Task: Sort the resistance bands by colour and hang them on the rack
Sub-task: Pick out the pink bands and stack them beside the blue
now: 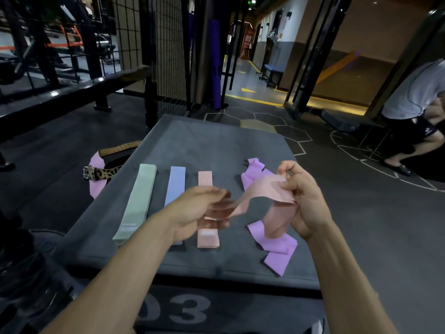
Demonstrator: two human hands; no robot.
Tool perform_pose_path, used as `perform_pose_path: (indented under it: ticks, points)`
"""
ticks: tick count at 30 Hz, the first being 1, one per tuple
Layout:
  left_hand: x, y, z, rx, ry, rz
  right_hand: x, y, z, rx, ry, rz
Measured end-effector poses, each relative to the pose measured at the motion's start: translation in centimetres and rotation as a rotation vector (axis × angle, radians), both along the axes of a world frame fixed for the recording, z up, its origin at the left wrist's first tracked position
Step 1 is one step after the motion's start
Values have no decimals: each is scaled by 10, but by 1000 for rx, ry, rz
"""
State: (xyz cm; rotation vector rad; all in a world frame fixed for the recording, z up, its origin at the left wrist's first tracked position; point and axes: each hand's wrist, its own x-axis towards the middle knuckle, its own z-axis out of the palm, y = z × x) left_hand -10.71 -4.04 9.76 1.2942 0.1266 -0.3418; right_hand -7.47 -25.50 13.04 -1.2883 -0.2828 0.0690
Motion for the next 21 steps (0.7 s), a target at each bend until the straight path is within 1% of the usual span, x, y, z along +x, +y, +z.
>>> perform_pose_path:
  ticks: [2, 3, 6, 7, 10, 14, 15, 17, 21]
  points:
    - [2, 9, 4, 62, -87, 89, 3, -1, -5, -53, -6, -19]
    - [3, 13, 7, 88, -137, 141, 5, -2, -9, -125, -17, -24]
    - [1, 22, 18, 117, -297, 294, 7, -1, -18, -494, -76, -20]
    - [0, 24, 23, 115, -348, 314, 8, 0, -22, -574, -79, 0]
    - [-7, 26, 35, 115, -469, 283, 6, 5, -27, -712, -34, 68]
    - [-13, 25, 44, 101, -563, 156, 5, 3, -32, -950, -10, 231]
    - [-14, 24, 45, 108, -581, 114, 3, 4, -32, -959, 13, 268]
    - [-17, 20, 46, 157, -615, 26, -2, 8, -29, -852, 63, 332]
    - [-21, 10, 46, 243, -645, -125, -12, 24, -18, -405, 85, 406]
